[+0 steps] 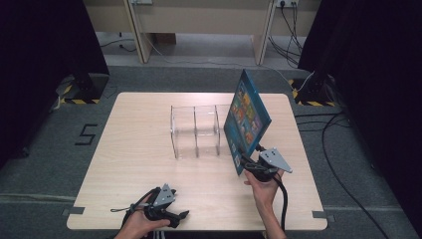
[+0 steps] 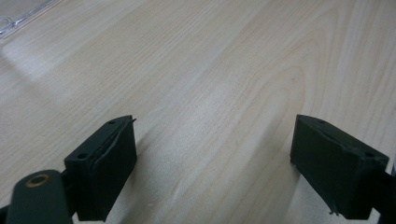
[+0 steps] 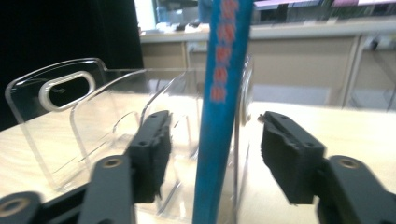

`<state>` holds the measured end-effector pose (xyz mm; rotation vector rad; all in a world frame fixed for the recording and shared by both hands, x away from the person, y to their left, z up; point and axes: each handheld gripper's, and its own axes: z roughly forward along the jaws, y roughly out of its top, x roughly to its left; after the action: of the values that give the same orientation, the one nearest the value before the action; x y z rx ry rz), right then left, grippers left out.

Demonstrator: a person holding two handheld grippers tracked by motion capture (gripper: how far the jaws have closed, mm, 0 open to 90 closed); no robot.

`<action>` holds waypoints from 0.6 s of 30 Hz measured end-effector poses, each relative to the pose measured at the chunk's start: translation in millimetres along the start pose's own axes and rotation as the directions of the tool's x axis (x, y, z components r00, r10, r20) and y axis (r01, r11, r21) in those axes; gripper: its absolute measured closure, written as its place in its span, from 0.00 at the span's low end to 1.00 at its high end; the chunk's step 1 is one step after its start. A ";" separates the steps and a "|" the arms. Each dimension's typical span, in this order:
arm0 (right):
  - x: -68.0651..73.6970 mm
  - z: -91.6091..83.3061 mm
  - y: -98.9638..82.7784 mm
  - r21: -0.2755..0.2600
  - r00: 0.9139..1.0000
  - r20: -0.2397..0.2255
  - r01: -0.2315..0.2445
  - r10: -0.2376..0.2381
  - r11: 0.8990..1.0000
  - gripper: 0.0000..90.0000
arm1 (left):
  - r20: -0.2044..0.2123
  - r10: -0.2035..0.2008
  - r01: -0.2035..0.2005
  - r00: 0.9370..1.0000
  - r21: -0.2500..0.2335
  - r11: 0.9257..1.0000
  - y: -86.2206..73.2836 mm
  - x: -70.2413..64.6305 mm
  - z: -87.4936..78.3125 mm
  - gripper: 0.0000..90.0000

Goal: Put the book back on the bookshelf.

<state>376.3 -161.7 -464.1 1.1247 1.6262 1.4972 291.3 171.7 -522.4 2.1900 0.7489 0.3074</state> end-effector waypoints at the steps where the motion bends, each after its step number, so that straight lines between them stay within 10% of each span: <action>1: -0.4 -1.8 -0.2 0.011 1.000 -0.012 -0.018 0.018 1.000 0.46 | 0.000 0.000 0.000 1.000 0.000 1.000 0.0 0.0 0.0 0.15; 18: 9.1 -19.4 -3.3 0.038 1.000 -0.009 0.021 -0.021 0.999 0.18 | 0.001 0.000 0.000 1.000 0.000 1.000 0.0 0.1 0.0 0.15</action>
<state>354.6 -161.8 -463.9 1.1199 1.6734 1.4657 291.3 171.8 -522.4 2.1898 0.7481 0.3063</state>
